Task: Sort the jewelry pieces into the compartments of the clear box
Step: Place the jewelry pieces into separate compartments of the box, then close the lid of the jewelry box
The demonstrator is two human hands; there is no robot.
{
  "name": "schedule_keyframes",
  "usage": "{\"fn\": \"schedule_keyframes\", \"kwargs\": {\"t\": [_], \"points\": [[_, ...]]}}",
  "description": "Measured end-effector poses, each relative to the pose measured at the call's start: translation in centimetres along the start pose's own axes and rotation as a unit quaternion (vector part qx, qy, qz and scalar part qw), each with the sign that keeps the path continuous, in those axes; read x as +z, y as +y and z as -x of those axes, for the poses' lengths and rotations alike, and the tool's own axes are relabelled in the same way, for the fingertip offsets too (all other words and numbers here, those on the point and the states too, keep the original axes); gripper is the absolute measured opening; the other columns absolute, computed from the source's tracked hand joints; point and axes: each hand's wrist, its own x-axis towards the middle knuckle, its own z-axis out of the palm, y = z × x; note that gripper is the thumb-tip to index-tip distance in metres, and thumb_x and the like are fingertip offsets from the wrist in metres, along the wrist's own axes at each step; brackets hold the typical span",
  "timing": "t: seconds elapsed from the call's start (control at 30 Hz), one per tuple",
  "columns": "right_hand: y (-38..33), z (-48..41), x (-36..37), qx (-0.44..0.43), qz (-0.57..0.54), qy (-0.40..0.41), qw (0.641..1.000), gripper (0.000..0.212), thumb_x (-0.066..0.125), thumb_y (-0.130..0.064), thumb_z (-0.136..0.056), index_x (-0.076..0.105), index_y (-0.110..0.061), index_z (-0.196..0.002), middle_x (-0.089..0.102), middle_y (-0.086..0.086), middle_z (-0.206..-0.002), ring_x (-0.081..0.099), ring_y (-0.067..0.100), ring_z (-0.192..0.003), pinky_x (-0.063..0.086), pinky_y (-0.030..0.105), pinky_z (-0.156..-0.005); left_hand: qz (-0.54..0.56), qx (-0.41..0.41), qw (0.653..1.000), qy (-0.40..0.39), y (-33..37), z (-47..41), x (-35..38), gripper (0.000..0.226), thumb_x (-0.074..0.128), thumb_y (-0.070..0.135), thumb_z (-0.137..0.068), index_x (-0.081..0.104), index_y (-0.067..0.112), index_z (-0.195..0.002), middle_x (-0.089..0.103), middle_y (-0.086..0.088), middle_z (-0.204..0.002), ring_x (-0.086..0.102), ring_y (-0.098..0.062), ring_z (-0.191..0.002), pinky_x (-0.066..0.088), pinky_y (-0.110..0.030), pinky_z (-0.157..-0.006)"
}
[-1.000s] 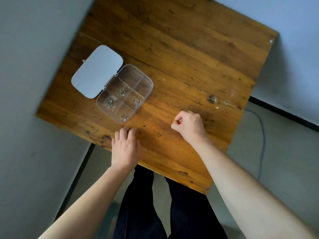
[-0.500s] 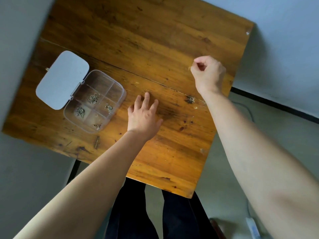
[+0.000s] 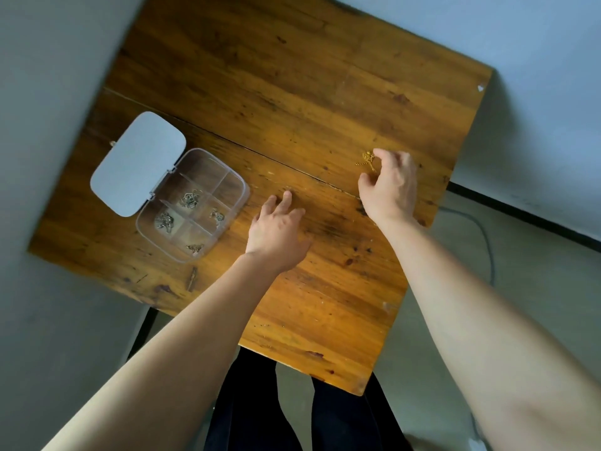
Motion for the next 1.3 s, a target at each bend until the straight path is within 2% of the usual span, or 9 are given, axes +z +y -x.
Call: {"fn": "schedule_keyframes", "kwargs": {"t": [0.07, 0.2, 0.37, 0.57, 0.67, 0.77, 0.9, 1.07, 1.3], "points": [[-1.8, -0.1, 0.1, 0.007, -0.035, -0.003, 0.999, 0.043, 0.066, -0.029, -0.092, 0.056, -0.025, -0.134, 0.049, 0.008, -0.132, 0.053, 0.024, -0.116, 0.053, 0.038, -0.09, 0.104, -0.003, 0.994, 0.031, -0.7, 0.0, -1.8, 0.054, 0.059, 0.047, -0.092, 0.052, 0.022, -0.139, 0.038, -0.004, -0.156, 0.04, -0.028, -0.138, 0.041, -0.04, -0.104], [-6.9, 0.0, 1.3, -0.024, -0.12, -0.037, 0.992, 0.038, 0.061, -0.032, -0.097, 0.055, -0.028, -0.134, 0.048, 0.005, -0.134, 0.056, 0.018, -0.113, 0.048, 0.026, -0.082, 0.168, 0.026, 0.956, 0.241, -4.1, 1.9, -5.6, 0.034, 0.056, 0.033, -0.096, 0.061, 0.016, -0.126, 0.058, -0.006, -0.134, 0.058, -0.025, -0.115, 0.051, -0.038, -0.089], [-13.3, 0.6, 3.7, -0.11, -0.163, -0.129, 0.972, 0.038, 0.05, -0.043, -0.101, 0.053, -0.029, -0.137, 0.05, 0.002, -0.137, 0.054, 0.01, -0.105, 0.035, 0.011, -0.069, 0.237, -0.123, 0.896, 0.355, -10.8, 3.3, -7.5, 0.04, 0.057, 0.03, -0.095, 0.053, 0.017, -0.133, 0.051, -0.007, -0.138, 0.05, -0.022, -0.123, 0.042, -0.025, -0.087], [-16.9, 3.0, 7.2, -0.16, -0.041, -0.211, 0.963, 0.057, 0.036, -0.06, -0.1, 0.046, -0.027, -0.146, 0.047, 0.008, -0.141, 0.058, 0.024, -0.117, 0.04, 0.027, -0.081, 0.367, -0.361, 0.791, 0.331, -17.6, 4.1, -7.0, 0.068, 0.057, 0.035, -0.092, 0.027, 0.018, -0.15, 0.025, -0.008, -0.156, 0.021, -0.025, -0.144, 0.025, -0.038, -0.115], [-16.8, 4.0, 8.2, -0.178, -0.017, -0.191, 0.965, 0.048, 0.036, -0.047, -0.105, 0.053, -0.021, -0.142, 0.053, 0.008, -0.127, 0.063, 0.025, -0.101, 0.038, 0.024, -0.075, 0.503, -0.403, 0.704, 0.299, -19.9, 3.6, -6.9, 0.078, 0.058, 0.038, -0.091, 0.015, 0.021, -0.155, 0.027, -0.006, -0.158, 0.033, -0.028, -0.141, 0.033, -0.047, -0.113], [-16.8, 4.3, 8.4, -0.188, -0.019, -0.162, 0.968, 0.038, 0.04, -0.034, -0.107, 0.061, -0.018, -0.135, 0.057, 0.007, -0.115, 0.057, 0.017, -0.084, 0.034, 0.015, -0.063, 0.619, -0.421, 0.587, 0.309, -21.3, 2.5, -8.2, 0.074, 0.06, 0.032, -0.093, 0.02, 0.017, -0.154, 0.04, -0.009, -0.151, 0.052, -0.024, -0.118, 0.045, -0.039, -0.097], [-17.3, 4.6, 8.0, -0.213, -0.013, -0.149, 0.966, 0.033, 0.044, -0.024, -0.107, 0.065, -0.011, -0.128, 0.059, 0.011, -0.107, 0.053, 0.015, -0.078, 0.027, 0.01, -0.055, 0.584, -0.418, 0.617, 0.321, -21.9, 2.1, -9.1, 0.07, 0.061, 0.034, -0.094, 0.027, 0.014, -0.153, 0.045, -0.005, -0.148, 0.049, -0.024, -0.128, 0.042, -0.032, -0.096], [-17.7, 5.0, 7.8, -0.205, 0.0, -0.143, 0.968, 0.032, 0.045, -0.021, -0.106, 0.066, -0.006, -0.126, 0.059, 0.015, -0.109, 0.06, 0.02, -0.083, 0.037, 0.019, -0.067, 0.502, -0.345, 0.676, 0.414, -21.9, 4.1, -10.3, 0.023, 0.061, 0.027, -0.093, 0.068, 0.015, -0.111, 0.065, 0.009, -0.092, 0.06, -0.004, -0.08, 0.047, -0.02, -0.073], [-17.7, 5.3, 7.1, -0.102, -0.052, -0.22, 0.969, 0.045, 0.035, -0.042, -0.107, 0.067, -0.012, -0.12, 0.06, 0.014, -0.113, 0.06, 0.029, -0.103, 0.045, 0.03, -0.081, 0.415, -0.218, 0.748, 0.471, -18.9, 9.0, -7.5, 0.019, 0.059, 0.023, -0.096, 0.072, 0.016, -0.109, 0.065, 0.007, -0.083, 0.051, 0.006, -0.068, 0.041, -0.008, -0.067]]}}
